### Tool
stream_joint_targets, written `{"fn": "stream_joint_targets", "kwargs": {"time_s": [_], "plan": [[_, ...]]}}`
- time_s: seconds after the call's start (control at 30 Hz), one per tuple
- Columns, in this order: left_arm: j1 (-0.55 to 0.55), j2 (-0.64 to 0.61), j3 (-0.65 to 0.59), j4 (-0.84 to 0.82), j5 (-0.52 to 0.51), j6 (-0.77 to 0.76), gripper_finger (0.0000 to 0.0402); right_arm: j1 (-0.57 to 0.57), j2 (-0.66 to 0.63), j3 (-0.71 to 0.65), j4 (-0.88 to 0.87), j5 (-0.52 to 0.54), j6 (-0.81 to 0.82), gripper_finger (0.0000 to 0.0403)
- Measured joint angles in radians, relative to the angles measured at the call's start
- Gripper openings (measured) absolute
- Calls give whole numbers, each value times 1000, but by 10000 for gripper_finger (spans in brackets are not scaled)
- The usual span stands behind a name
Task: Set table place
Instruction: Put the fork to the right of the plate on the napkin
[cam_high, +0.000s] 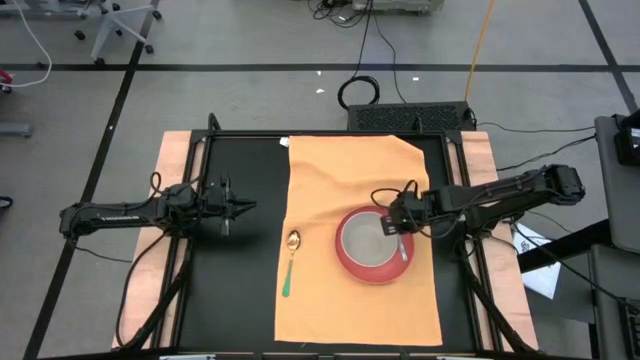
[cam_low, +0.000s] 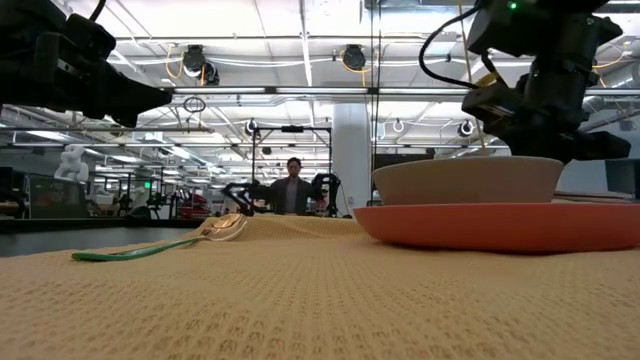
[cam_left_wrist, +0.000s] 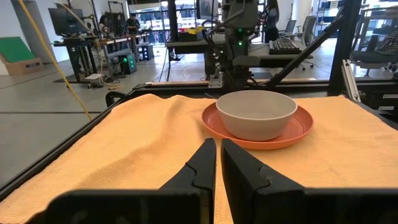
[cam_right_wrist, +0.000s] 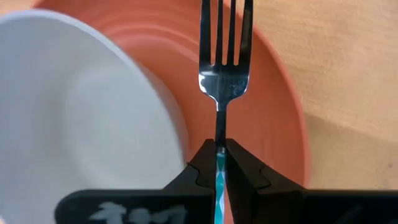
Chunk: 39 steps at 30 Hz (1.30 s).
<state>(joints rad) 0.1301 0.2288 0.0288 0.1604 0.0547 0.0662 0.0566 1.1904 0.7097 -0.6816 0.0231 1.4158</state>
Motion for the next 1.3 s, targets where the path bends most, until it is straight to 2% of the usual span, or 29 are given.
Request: {"fn": "stream_joint_targets", "kwargs": {"time_s": [1.03, 1.3], "plan": [[-1, 0, 0, 1, 0, -5, 31, 53, 3, 0, -76, 2, 38, 4], [-1, 0, 0, 2, 0, -11, 31, 55, 30, 0, -70, 45, 34, 4]]}}
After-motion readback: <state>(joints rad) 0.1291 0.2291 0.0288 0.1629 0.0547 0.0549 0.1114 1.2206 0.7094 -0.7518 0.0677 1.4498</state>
